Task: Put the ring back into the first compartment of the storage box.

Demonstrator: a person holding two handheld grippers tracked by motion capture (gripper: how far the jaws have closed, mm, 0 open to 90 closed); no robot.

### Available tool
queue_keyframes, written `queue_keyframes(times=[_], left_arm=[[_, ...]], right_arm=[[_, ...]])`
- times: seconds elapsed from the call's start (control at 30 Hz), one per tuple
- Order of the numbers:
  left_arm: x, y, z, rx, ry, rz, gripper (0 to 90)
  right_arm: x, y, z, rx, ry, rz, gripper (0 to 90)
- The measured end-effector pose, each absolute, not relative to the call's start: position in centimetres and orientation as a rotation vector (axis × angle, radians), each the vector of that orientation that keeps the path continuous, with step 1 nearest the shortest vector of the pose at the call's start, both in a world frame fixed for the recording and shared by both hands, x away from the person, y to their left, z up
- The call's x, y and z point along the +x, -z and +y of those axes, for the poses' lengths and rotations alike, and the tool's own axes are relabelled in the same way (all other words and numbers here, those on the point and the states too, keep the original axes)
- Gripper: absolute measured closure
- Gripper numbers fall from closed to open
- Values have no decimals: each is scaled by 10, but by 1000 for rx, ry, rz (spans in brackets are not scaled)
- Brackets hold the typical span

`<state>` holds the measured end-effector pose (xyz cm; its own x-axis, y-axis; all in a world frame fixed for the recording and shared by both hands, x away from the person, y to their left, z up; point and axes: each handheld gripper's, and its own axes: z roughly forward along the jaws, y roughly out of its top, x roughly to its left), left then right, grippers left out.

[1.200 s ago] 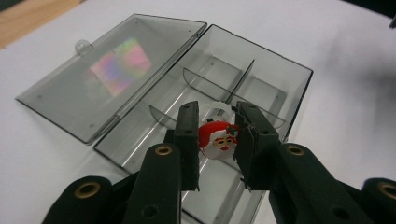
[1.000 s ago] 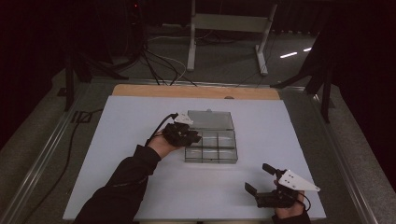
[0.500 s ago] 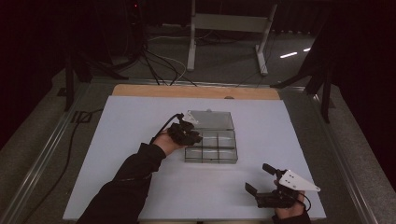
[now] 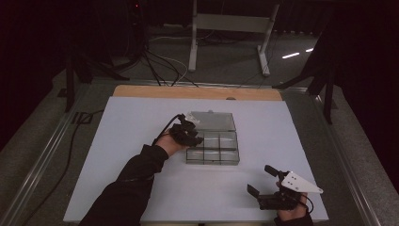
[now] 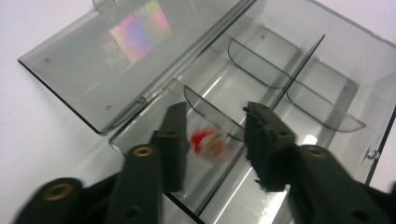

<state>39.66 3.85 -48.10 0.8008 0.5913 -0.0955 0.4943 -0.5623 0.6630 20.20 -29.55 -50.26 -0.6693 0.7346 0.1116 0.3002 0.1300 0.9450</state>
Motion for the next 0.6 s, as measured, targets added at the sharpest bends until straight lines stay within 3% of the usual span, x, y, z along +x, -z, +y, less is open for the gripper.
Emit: queue_keyframes(times=[0.27,0.6], left_arm=[[394,471,44,2238,-171,818,262],[387,456,53,2191,-102,813,19]], right_arm=[[202,503,-295,999,-1554,2035,0],[202,503,-295,997,-1555,2038,0]])
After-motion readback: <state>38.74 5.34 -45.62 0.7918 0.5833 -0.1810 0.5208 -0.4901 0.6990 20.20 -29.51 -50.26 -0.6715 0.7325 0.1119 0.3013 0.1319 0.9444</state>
